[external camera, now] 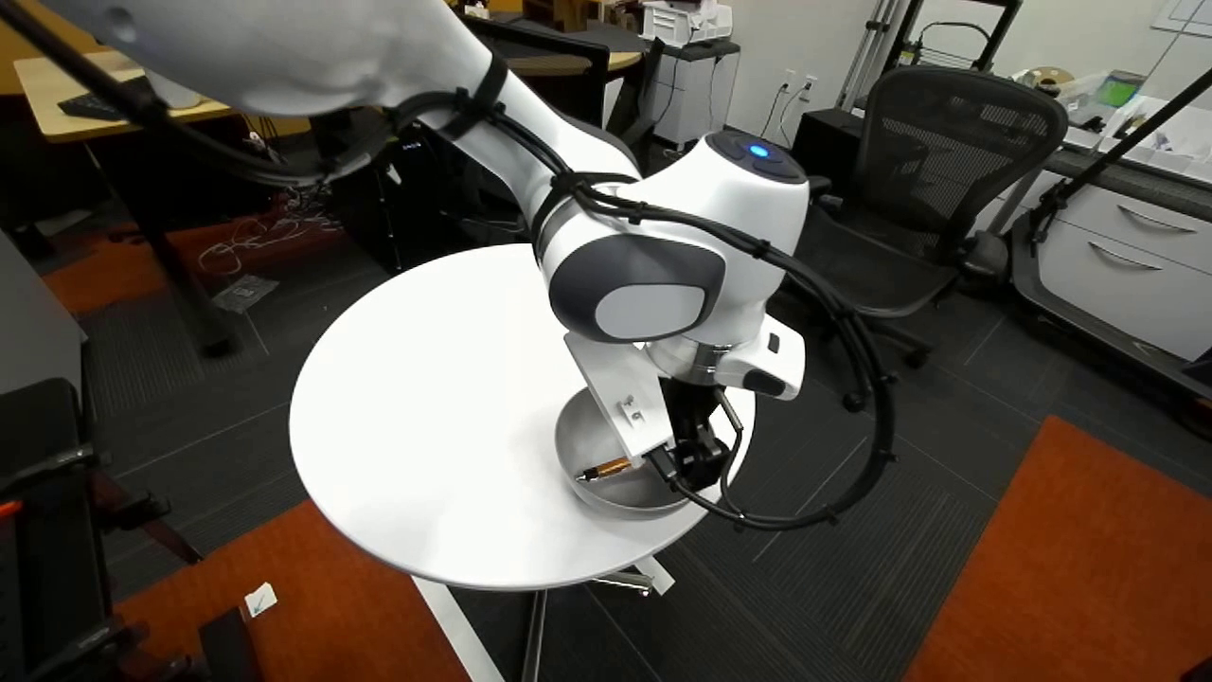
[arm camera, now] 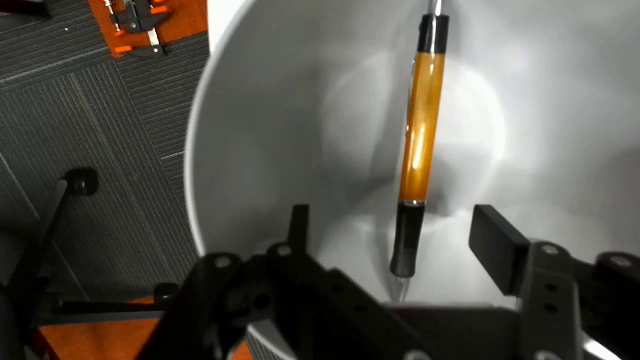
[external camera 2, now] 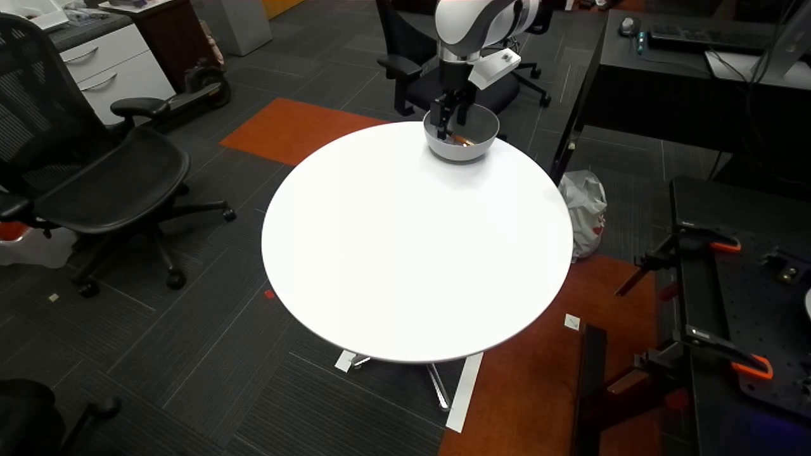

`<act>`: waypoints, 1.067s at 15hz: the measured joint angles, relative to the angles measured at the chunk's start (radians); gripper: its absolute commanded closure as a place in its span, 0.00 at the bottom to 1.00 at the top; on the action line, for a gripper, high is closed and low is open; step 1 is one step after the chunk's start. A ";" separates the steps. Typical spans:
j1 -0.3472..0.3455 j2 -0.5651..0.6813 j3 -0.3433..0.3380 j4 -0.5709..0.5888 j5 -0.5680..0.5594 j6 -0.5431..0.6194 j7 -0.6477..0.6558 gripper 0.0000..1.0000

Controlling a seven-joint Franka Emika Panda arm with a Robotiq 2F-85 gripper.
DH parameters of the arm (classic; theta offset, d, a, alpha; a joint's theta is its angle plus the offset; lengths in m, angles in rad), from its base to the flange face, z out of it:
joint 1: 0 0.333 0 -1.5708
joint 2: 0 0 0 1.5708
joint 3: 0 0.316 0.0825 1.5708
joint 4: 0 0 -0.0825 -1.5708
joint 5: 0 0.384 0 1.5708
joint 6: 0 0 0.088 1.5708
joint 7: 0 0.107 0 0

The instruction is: Take the pen out of the bowl, put it on the table then put it back in the bowl

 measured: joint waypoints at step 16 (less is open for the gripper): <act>0.003 0.028 0.005 0.055 -0.020 -0.025 0.030 0.97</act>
